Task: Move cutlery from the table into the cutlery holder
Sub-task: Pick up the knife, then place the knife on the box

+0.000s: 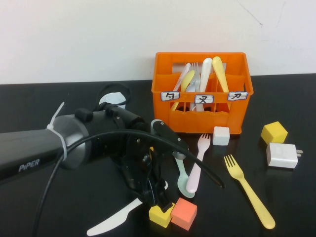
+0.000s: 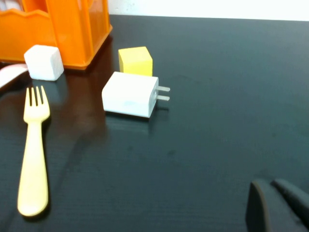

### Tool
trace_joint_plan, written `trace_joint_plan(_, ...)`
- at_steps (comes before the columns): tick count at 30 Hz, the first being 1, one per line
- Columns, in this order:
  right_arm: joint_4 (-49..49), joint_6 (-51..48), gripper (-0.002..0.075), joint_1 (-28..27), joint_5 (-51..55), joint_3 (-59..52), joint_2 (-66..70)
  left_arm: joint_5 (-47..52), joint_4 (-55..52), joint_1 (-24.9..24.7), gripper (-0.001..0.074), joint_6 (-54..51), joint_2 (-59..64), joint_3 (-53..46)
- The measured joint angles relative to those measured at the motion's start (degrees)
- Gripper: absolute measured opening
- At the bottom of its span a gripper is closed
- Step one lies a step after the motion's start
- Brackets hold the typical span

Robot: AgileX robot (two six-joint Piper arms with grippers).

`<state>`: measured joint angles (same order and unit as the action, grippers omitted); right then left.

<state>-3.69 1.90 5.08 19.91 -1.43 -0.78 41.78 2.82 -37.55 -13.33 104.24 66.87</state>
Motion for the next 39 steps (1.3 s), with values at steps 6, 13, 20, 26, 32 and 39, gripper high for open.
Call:
trace_joint_plan(6, 0.0, 0.0, -0.0003, 0.0, 0.0, 0.0, 0.0, 0.3, -1.3, -0.1, 0.016, 0.1, -0.7, 0.0)
trace_joint_plan(13, 0.1, 0.0, -0.0003, 0.0, 0.0, 0.0, 0.0, -5.4, -2.4, -0.1, 0.016, 0.1, -9.6, -5.0)
trace_joint_plan(20, 0.1, 0.0, -0.0003, 0.0, 0.0, 0.0, 0.0, -20.7, -0.9, -0.1, 0.016, 0.1, -23.0, -16.3)
trace_joint_plan(26, 0.1, 0.0, -0.0003, 0.0, 0.0, 0.0, 0.0, -35.6, -0.5, -0.1, 0.016, 3.6, -32.8, -21.8)
trace_joint_plan(32, 0.1, 0.0, -0.0003, 0.0, 0.0, 0.0, 0.0, -51.6, -0.5, -0.1, 0.016, 11.0, -35.4, -22.3)
trace_joint_plan(39, 0.1, 0.0, -0.0003, 0.0, 0.0, 0.0, 0.0, -73.6, -4.4, -0.1, 0.016, 18.9, -30.5, -22.3)
